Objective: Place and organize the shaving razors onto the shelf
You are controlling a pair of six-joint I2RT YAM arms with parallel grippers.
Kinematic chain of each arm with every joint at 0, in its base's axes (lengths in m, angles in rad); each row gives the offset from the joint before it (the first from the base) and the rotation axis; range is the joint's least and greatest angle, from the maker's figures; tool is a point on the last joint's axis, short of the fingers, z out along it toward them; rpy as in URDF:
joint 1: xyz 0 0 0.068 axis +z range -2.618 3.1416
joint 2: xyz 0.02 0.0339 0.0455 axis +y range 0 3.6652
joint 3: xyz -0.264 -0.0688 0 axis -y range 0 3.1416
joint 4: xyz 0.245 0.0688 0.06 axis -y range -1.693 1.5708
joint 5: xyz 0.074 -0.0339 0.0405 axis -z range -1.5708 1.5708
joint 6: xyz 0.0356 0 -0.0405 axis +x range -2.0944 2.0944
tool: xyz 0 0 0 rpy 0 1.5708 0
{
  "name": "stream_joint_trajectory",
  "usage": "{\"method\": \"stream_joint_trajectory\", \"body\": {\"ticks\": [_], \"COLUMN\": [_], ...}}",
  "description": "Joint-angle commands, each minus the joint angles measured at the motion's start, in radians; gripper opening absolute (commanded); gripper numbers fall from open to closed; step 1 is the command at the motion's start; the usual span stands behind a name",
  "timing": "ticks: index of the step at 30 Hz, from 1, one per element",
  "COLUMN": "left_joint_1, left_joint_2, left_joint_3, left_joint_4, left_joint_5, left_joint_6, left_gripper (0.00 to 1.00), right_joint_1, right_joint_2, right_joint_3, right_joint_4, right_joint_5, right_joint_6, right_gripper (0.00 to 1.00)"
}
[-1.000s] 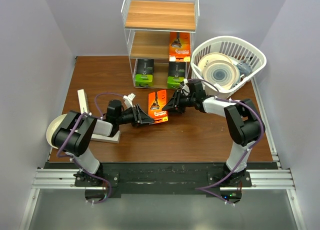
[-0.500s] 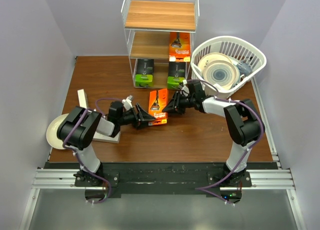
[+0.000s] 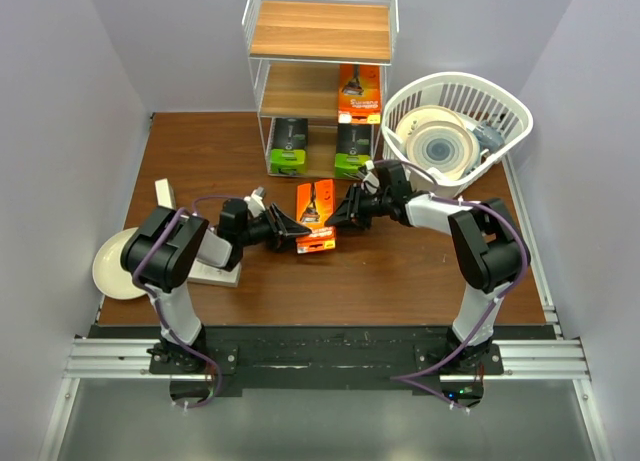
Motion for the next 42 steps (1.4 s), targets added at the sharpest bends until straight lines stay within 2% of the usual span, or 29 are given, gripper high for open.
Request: {"method": "stream_joint_trajectory", "body": {"ticks": [1, 3, 5, 6, 7, 9, 10, 14, 18, 21, 28, 33, 42], "left_joint_1": [0.002, 0.013, 0.025, 0.031, 0.038, 0.059, 0.067, 0.123, 0.177, 0.208, 0.242, 0.277, 0.306], "left_joint_2": [-0.056, -0.066, -0.073, -0.079, -0.095, -0.119, -0.151, -0.251, -0.334, -0.346, -0.236, -0.138, 0.031], "left_joint_3": [0.024, 0.014, 0.017, 0.024, 0.04, 0.055, 0.064, 0.041, 0.073, 0.145, 0.453, 0.665, 0.921], "left_joint_4": [-0.026, -0.027, -0.033, -0.038, -0.044, -0.059, -0.095, -0.129, -0.197, -0.231, -0.375, -0.42, -0.57], "left_joint_5": [0.04, 0.034, 0.038, 0.043, 0.053, 0.092, 0.104, 0.139, 0.219, 0.309, 0.437, 0.445, 0.409], "left_joint_6": [-0.023, -0.02, -0.011, 0.009, 0.023, 0.064, 0.082, 0.109, 0.139, 0.124, 0.135, 0.115, 0.178], "left_gripper": [0.48, 0.44, 0.31, 0.24, 0.12, 0.06, 0.0, 0.0, 0.0, 0.0, 0.0, 0.0, 0.03], "right_joint_1": [0.014, 0.017, 0.015, 0.015, 0.011, -0.003, -0.017, -0.066, -0.126, -0.147, -0.149, -0.149, -0.15], "right_joint_2": [-0.007, -0.002, -0.005, -0.01, -0.019, -0.057, -0.072, -0.151, -0.212, -0.243, -0.287, -0.31, -0.35], "right_joint_3": [0.045, 0.055, 0.066, 0.072, 0.078, 0.082, 0.079, 0.088, 0.098, 0.074, 0.019, 0.01, -0.03], "right_joint_4": [-0.004, -0.004, -0.018, -0.033, -0.055, -0.101, -0.127, -0.225, -0.317, -0.351, -0.328, -0.323, -0.331], "right_joint_5": [-0.018, -0.017, -0.011, -0.005, 0.008, 0.018, 0.018, 0.052, 0.028, 0.032, 0.057, 0.068, 0.081], "right_joint_6": [-0.017, -0.016, -0.022, -0.036, -0.052, -0.083, -0.094, -0.164, -0.284, -0.315, -0.332, -0.339, -0.346], "right_gripper": [0.3, 0.31, 0.34, 0.39, 0.5, 0.54, 0.61, 0.7, 0.72, 0.72, 0.72, 0.72, 0.72]}}
